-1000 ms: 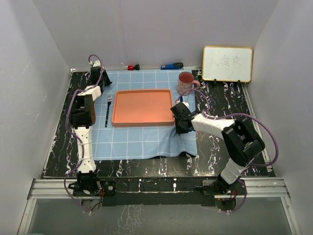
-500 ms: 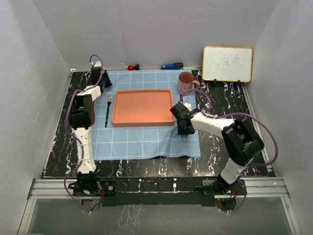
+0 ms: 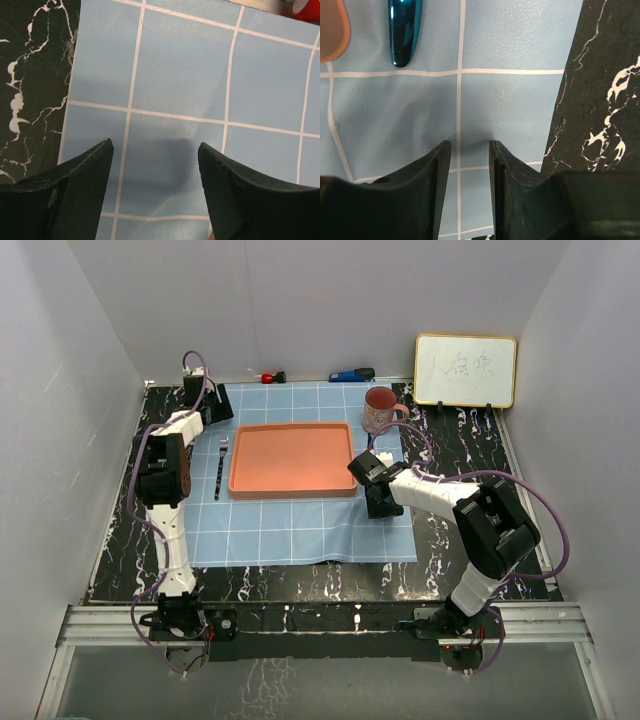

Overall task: Set the dinner table for one person
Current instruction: Adjust the napkin at the center of the board.

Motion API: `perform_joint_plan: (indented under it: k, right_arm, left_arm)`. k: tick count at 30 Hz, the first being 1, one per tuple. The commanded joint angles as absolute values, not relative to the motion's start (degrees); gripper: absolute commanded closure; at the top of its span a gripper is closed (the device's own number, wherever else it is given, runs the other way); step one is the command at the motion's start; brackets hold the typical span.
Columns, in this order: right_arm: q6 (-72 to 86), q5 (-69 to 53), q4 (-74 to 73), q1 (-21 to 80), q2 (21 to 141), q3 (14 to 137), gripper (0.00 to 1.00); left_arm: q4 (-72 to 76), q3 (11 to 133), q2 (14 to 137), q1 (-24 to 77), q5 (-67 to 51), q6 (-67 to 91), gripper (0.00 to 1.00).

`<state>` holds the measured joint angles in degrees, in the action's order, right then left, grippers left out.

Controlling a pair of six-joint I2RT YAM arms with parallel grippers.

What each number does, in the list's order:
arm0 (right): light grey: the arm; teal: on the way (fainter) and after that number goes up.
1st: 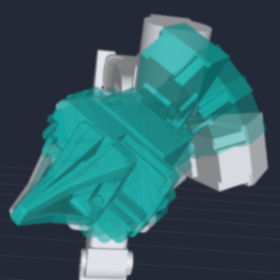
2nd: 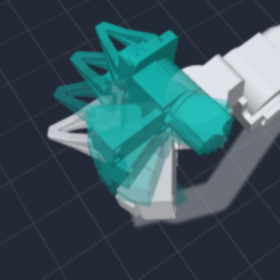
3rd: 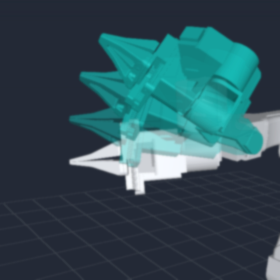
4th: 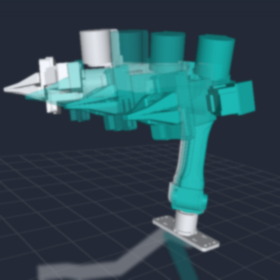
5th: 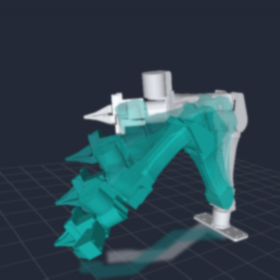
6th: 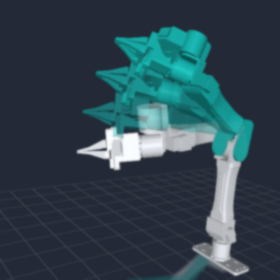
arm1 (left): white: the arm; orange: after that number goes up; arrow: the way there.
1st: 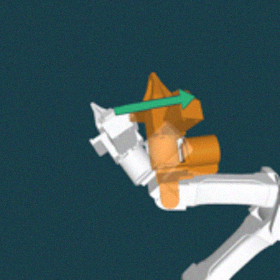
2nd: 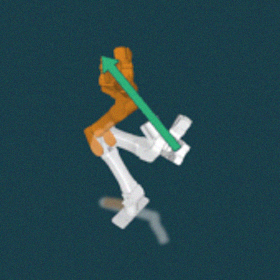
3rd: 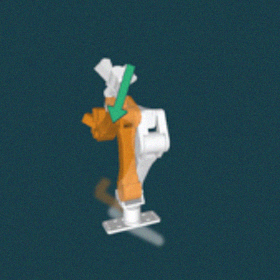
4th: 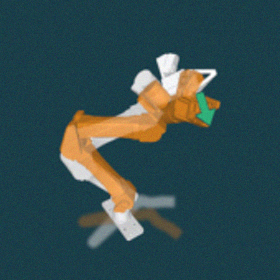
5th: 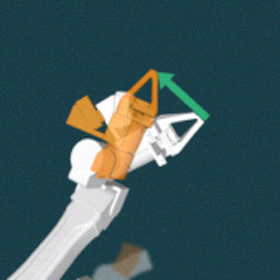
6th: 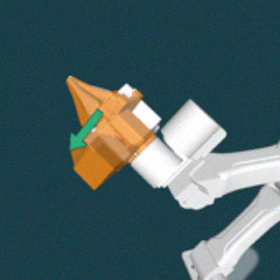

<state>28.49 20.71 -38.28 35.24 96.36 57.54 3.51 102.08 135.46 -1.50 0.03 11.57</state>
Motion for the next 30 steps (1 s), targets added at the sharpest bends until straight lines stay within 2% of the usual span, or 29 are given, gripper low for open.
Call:
perform_joint_plan:
  k: [1, 17, 26, 27, 30]
  right_arm:
    - [27.77, 22.99, -43.06, 35.40, 96.53, 57.15, 0.66]
    - [27.50, 22.39, -40.72, 35.37, 97.95, 55.19, 0.66]
    - [28.95, 25.24, -40.61, 35.03, 97.17, 56.75, 0.69]
    - [29.32, 25.57, -40.42, 34.97, 96.74, 57.20, 0.69]
    - [30.06, 25.99, -39.83, 34.61, 95.15, 57.85, 0.69]
  left_arm:
    - [-1.75, 102.04, 128.19, -2.08, 1.17, 10.72, 0.32]
    - [-6.85, 97.26, 120.31, -2.25, 5.24, 8.18, 0.30]
    - [-11.79, 91.91, 112.46, -2.61, 6.68, 9.10, 0.28]
    - [-12.71, 91.69, 111.63, -2.55, 6.56, 9.51, 0.27]
    - [-13.66, 89.74, 108.86, -2.59, 6.03, 10.63, 0.15]
